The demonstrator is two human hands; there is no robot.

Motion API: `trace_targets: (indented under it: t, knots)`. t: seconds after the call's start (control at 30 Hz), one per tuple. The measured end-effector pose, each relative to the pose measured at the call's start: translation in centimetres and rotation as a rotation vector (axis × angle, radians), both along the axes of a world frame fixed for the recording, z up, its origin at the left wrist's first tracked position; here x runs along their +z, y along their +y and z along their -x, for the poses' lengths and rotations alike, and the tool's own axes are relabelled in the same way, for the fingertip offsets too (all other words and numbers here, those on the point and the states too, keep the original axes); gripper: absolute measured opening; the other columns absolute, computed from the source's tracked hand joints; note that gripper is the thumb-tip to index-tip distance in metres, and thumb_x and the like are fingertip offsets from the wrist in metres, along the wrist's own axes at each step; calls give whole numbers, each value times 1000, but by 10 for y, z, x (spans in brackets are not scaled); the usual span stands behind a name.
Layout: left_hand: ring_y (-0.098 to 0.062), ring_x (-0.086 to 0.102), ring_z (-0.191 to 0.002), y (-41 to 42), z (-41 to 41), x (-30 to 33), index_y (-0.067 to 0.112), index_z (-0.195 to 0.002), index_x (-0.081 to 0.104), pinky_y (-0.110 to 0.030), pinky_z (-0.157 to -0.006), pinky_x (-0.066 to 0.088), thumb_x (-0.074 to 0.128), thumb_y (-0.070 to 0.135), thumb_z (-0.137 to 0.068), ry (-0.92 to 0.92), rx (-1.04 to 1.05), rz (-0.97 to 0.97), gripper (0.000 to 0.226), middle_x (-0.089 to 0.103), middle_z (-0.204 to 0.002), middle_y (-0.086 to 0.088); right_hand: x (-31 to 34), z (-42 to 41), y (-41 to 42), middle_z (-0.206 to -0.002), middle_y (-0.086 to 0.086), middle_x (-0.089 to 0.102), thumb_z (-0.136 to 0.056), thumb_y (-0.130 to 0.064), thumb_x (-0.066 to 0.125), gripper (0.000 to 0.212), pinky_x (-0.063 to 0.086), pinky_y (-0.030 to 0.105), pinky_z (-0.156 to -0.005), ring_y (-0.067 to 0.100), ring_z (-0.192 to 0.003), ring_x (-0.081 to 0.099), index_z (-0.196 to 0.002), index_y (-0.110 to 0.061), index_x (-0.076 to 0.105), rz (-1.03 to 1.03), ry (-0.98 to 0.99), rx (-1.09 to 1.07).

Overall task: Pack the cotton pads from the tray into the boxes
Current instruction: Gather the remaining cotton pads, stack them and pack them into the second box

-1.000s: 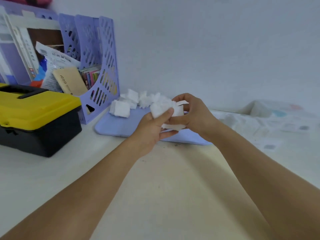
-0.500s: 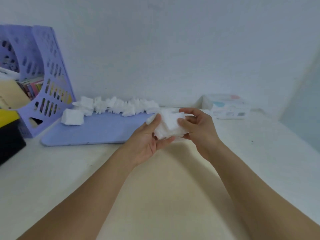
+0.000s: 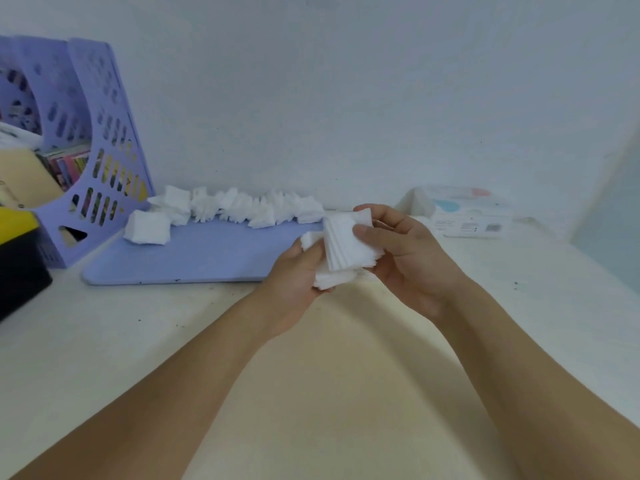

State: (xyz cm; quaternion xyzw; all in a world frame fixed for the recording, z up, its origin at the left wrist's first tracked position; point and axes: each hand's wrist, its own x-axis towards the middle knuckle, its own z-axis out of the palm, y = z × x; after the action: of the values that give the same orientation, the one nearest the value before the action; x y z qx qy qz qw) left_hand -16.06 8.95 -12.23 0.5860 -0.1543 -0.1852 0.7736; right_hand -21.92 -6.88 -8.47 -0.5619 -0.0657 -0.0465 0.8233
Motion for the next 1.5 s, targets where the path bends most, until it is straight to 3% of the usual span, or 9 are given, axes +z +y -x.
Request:
trace_targets:
  t: [0.07, 0.23, 0.37, 0.5, 0.87, 1.1, 1.2, 1.33, 1.5]
  knots:
    - [-34, 62, -123, -4, -2, -3, 11, -131, 62, -48, -107, 47, 60, 31, -98, -56, -66, 16, 39, 68, -128, -12, -3, -3, -1, -102, 9, 68, -93, 0, 61, 15, 56, 26, -74, 20, -92, 66, -104, -9, 65, 51, -12, -27]
    - [-29, 62, -124, -7, -1, 1, 9, -132, 63, -42, -105, 50, 59, 20, -100, -84, -76, 26, 34, 68, -129, -12, -7, -6, 0, -103, 11, 65, -90, 5, 66, 24, 51, 30, -78, 21, -94, 62, -111, -7, 64, 176, -64, -151]
    - [-25, 70, -111, -4, 6, 10, 9, -128, 64, -36, -87, 60, 52, 16, -103, 44, 9, 84, 28, 72, -123, -12, -8, -4, 7, -96, -1, 67, -91, 4, 66, 20, 54, 27, -75, 14, -86, 65, -106, -9, 65, 267, -129, -231]
    - [-27, 71, -107, -7, 12, 14, 15, -118, 66, -39, -80, 58, 43, 42, -106, 169, 39, 120, 38, 73, -119, -11, -10, -2, 12, -92, -9, 68, -92, 5, 66, 18, 53, 23, -66, 12, -77, 67, -107, -6, 65, 349, -175, -290]
    - [-28, 69, -91, -12, 12, 15, 11, -127, 60, -33, -63, 54, 30, 53, -105, 86, 126, -24, 56, 69, -121, -21, -12, -4, 14, -93, 2, 71, -85, -7, 73, 15, 50, 37, -79, 18, -87, 66, -97, -16, 68, 38, -9, -197]
    - [-17, 70, -77, -11, 10, 16, 18, -123, 66, -29, -61, 50, 17, 70, -97, 82, -46, -14, 76, 74, -100, -8, -16, -6, 11, -98, 8, 72, -88, -2, 73, 16, 56, 29, -71, 19, -87, 68, -100, -12, 70, 187, -40, -274]
    - [-25, 67, -97, -7, 9, 20, 13, -132, 61, -33, -72, 54, 29, 50, -106, 85, -81, 42, 56, 69, -116, -16, -14, -6, 7, -105, 9, 75, -91, -4, 70, 18, 59, 31, -77, 19, -90, 71, -109, -9, 72, 255, -54, -314]
    - [-29, 66, -98, -3, 8, 19, 8, -115, 64, -35, -77, 59, 45, -1, -95, 57, -85, 105, 29, 69, -106, -14, -10, -5, -1, -100, 5, 76, -93, -6, 69, 16, 57, 25, -70, 16, -86, 72, -108, -8, 73, 354, -96, -390]
    - [-30, 67, -104, -2, 9, 19, 8, -124, 63, -33, -79, 60, 50, -2, -97, 22, -61, 65, 31, 67, -117, -19, -12, -7, -1, -95, 1, 76, -91, -9, 72, 10, 53, 20, -64, 16, -81, 72, -100, -11, 75, 527, -198, -548]
